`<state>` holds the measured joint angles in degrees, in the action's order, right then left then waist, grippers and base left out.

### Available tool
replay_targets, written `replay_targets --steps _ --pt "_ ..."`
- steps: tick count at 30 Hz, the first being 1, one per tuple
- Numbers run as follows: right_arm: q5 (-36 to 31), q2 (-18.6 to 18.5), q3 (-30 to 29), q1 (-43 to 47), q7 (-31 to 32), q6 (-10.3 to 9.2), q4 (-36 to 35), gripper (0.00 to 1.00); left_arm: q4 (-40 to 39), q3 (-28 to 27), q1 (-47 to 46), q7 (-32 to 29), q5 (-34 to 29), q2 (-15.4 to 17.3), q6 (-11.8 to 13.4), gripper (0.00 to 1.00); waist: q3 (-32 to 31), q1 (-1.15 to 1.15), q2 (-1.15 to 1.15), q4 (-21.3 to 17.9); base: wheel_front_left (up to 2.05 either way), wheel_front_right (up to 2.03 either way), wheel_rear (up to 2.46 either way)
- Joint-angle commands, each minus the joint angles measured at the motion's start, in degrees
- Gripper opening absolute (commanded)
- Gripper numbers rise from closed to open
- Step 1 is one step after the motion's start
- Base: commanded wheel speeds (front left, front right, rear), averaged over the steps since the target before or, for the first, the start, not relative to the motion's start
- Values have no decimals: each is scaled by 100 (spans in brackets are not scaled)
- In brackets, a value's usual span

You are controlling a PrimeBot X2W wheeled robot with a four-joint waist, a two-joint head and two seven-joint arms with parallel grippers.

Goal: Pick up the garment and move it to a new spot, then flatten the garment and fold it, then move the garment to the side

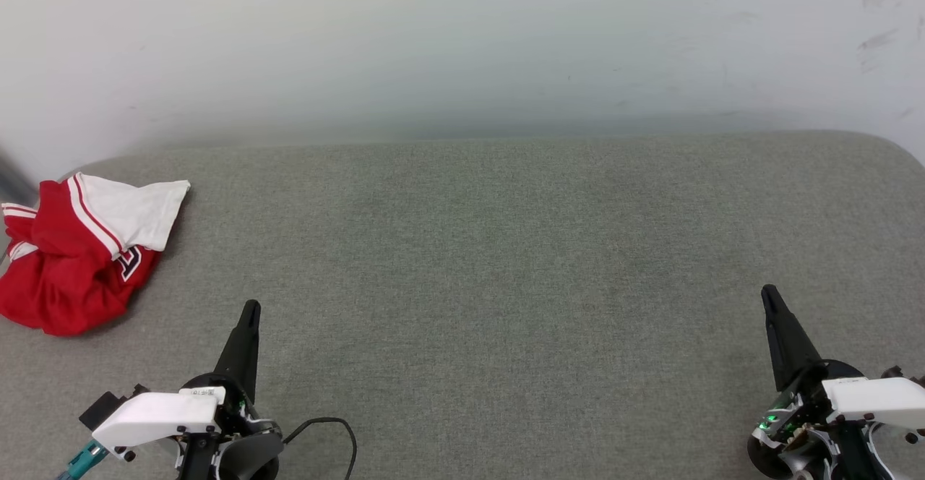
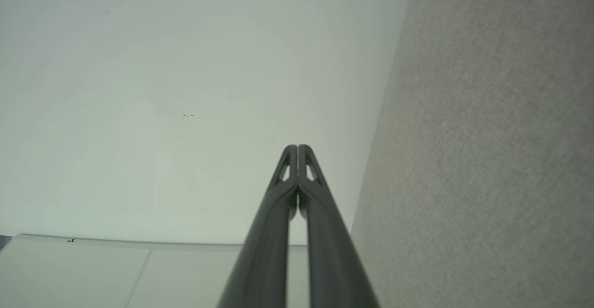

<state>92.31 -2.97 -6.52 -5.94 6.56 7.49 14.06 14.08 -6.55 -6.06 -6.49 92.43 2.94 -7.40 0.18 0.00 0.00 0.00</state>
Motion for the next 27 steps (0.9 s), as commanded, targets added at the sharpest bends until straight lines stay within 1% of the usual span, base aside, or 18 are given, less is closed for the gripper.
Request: replay_targets --steps 1,27 --pt "21 20 -2 -62 0 0 5 0 2 -13 -44 -31 -16 -7 -17 0 0 0 0 0 0 0 0" --pt "22 20 -1 -62 0 0 5 0 2 -10 -44 -29 -13 -8 -17 0 0 0 0 0 0 0 0"
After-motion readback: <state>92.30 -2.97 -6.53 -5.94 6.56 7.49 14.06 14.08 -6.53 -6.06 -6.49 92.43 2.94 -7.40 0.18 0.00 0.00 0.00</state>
